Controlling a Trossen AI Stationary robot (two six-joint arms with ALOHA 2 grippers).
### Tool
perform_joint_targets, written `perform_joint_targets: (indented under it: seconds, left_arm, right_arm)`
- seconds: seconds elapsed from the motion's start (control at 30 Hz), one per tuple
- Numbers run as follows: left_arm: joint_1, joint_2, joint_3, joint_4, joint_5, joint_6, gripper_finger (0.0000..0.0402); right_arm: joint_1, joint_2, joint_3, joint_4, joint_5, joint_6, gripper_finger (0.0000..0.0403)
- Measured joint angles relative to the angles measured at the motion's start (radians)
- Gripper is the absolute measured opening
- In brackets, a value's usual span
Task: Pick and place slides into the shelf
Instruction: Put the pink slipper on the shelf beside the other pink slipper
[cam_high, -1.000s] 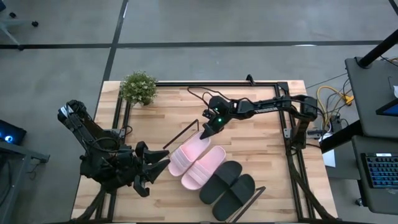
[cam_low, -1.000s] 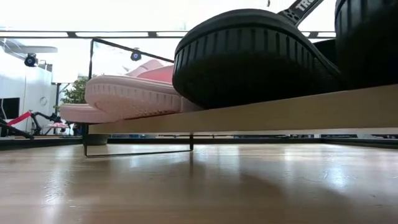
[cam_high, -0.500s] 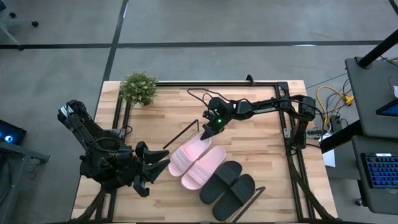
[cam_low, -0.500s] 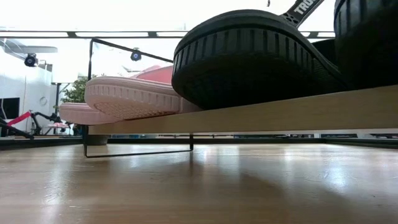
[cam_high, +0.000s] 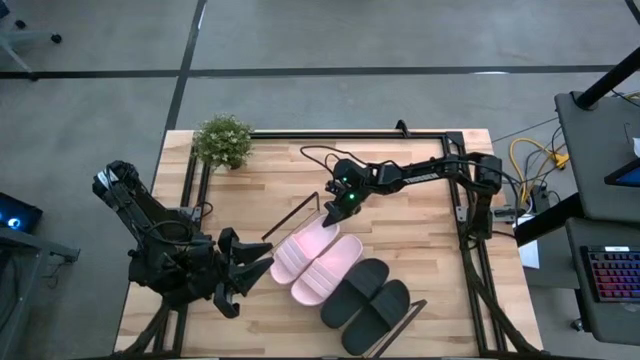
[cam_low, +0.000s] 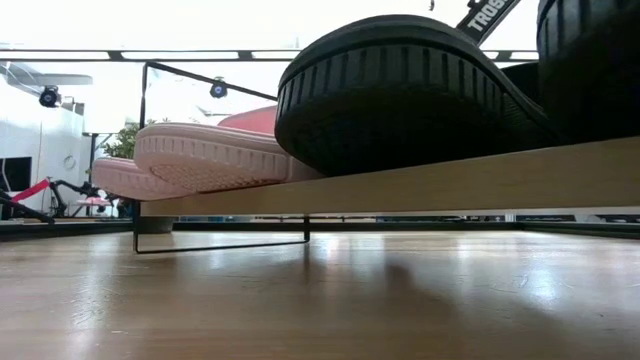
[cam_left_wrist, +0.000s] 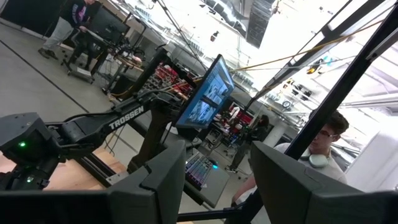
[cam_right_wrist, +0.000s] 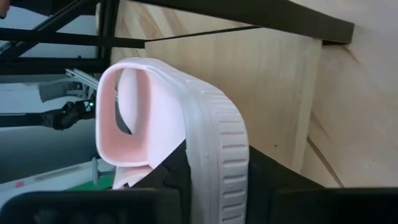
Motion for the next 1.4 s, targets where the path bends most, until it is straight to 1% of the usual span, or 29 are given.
perform_joint_targets:
  seconds: [0.13, 0.43, 0.67, 1.1, 1.4]
  left_arm:
    - [0.000, 0.000, 0.000, 0.000, 0.000, 0.000, 0.0167]
    - [0.000, 0.000, 0.000, 0.000, 0.012, 0.000, 0.0167]
    - [0.000, 0.000, 0.000, 0.000, 0.023, 0.000, 0.0167]
    - [0.000, -0.001, 0.000, 0.000, 0.024, 0.000, 0.0167]
    - [0.000, -0.001, 0.000, 0.000, 0.024, 0.003, 0.0167]
  right_arm:
    - [-0.004, 0.000, 0.000, -0.003, 0.004, -0.002, 0.0099]
    - [-0.006, 0.000, -0.001, -0.022, 0.018, -0.009, 0.0101]
    - [-0.006, 0.000, -0.001, -0.067, 0.031, -0.027, 0.0125]
    - [-0.006, 0.000, -0.001, -0.066, 0.030, -0.031, 0.0175]
    - [-0.002, 0.000, -0.001, -0.066, 0.025, -0.045, 0.0201]
